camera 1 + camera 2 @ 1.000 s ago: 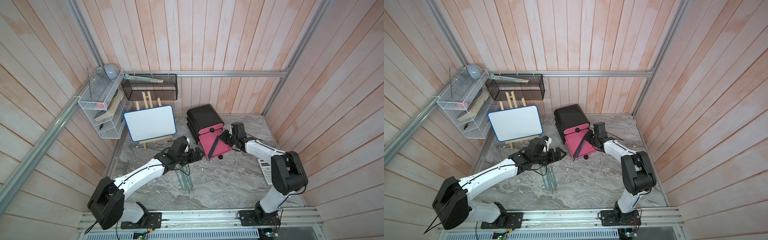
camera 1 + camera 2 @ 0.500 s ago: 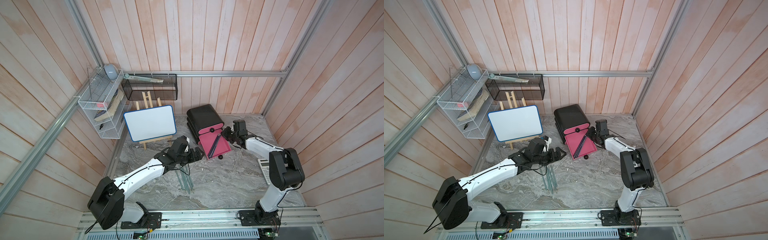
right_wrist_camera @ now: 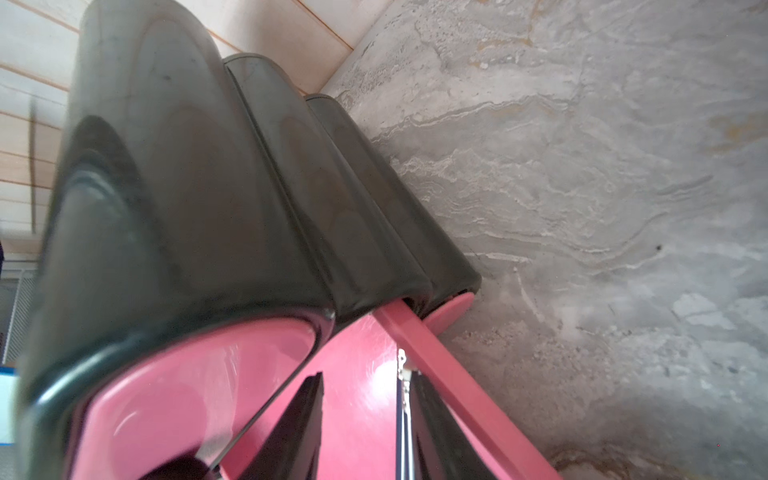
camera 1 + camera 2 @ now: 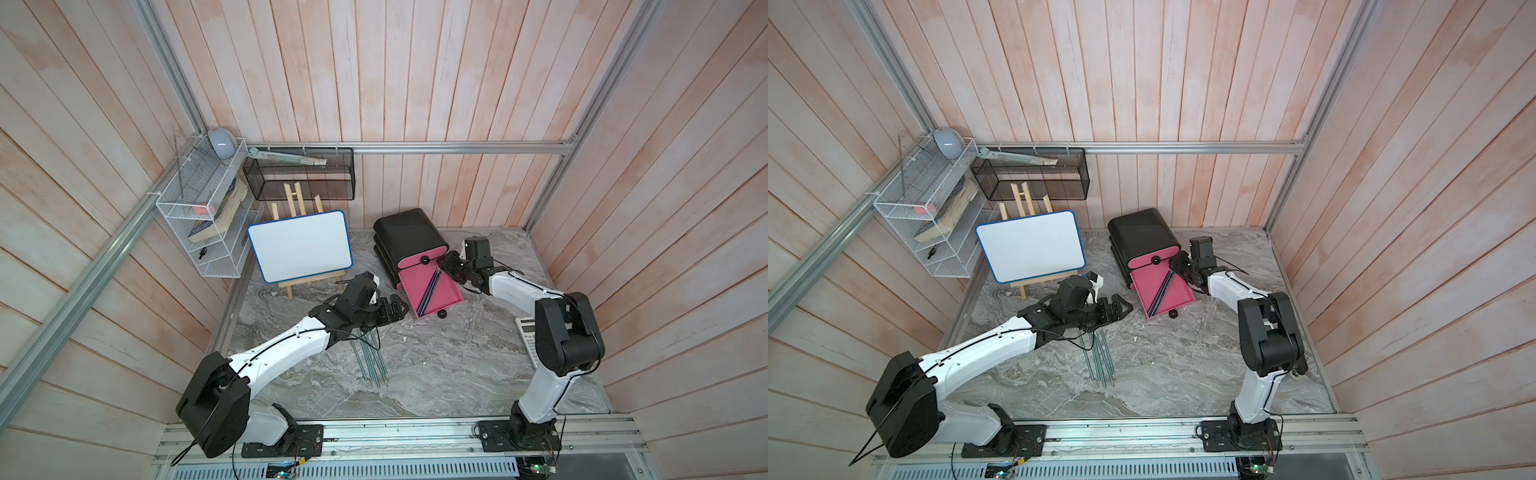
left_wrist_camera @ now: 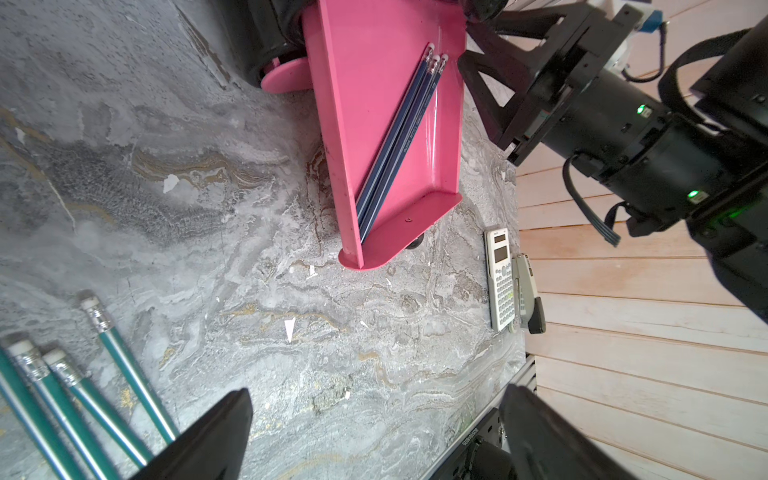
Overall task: Please place the pencils in the drawer according to their color
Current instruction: Place the pencil in the drawer.
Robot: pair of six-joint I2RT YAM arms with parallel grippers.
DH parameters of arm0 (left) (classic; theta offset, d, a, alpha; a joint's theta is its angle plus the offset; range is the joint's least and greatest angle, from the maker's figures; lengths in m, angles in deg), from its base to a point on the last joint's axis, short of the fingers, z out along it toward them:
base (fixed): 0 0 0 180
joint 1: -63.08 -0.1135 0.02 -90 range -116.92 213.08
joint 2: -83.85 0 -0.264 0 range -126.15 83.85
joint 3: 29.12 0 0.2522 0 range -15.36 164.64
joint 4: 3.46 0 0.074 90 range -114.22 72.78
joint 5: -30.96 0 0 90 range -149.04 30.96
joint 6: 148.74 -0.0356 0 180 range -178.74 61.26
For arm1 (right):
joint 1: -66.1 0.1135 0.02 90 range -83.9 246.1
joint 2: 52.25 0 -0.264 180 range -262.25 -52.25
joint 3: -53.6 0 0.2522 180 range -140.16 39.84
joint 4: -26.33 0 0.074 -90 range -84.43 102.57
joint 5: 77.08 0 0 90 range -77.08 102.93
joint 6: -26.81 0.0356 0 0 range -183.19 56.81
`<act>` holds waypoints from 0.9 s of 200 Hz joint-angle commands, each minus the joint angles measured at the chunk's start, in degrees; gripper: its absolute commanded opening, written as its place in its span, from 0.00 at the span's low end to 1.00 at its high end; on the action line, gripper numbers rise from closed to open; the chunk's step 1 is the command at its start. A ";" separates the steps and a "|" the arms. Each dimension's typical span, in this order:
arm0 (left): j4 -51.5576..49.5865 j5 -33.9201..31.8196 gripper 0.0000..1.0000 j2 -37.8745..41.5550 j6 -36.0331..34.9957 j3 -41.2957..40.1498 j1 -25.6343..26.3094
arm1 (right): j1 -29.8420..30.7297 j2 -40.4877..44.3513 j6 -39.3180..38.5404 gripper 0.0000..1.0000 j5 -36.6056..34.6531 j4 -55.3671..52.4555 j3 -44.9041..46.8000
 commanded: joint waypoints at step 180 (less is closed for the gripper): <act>-17.85 -5.56 1.00 -26.95 -16.38 43.70 -12.17 | -2.06 33.86 9.49 0.48 10.82 16.74 44.12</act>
